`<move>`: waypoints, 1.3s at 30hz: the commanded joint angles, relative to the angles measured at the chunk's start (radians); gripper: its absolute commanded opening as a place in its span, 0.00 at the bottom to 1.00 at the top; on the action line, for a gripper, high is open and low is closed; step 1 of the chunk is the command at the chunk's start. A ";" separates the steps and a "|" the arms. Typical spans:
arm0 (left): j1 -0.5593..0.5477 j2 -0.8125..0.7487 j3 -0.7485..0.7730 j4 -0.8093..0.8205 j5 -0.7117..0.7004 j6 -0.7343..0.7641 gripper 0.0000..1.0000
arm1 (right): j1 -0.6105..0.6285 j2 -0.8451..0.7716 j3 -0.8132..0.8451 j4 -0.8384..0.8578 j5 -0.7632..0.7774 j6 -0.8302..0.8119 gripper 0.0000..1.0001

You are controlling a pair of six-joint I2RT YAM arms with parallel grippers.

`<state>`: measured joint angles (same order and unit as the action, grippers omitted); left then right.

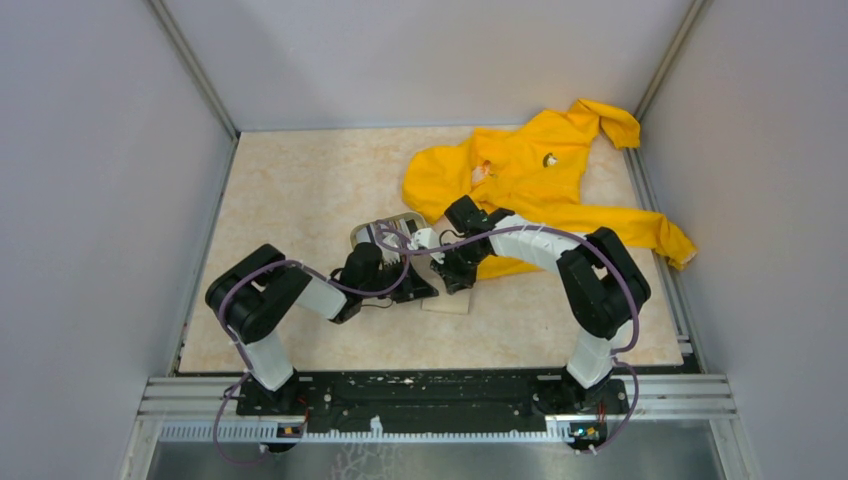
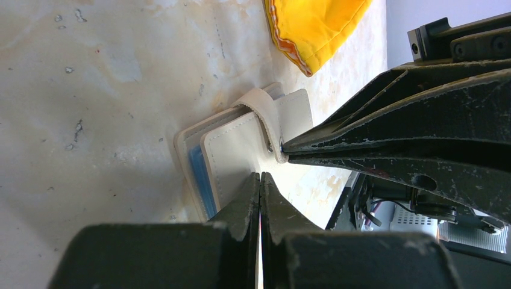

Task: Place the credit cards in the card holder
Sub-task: Close the card holder at the center of the board.

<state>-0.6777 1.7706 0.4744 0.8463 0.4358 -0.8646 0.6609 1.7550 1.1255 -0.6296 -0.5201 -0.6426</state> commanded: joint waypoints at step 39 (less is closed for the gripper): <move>0.004 -0.020 -0.026 0.029 -0.003 -0.040 0.10 | 0.015 -0.008 0.024 -0.014 0.011 -0.017 0.00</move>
<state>-0.6777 1.7706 0.4652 0.8600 0.4358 -0.8875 0.6659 1.7477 1.1255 -0.6220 -0.4988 -0.6285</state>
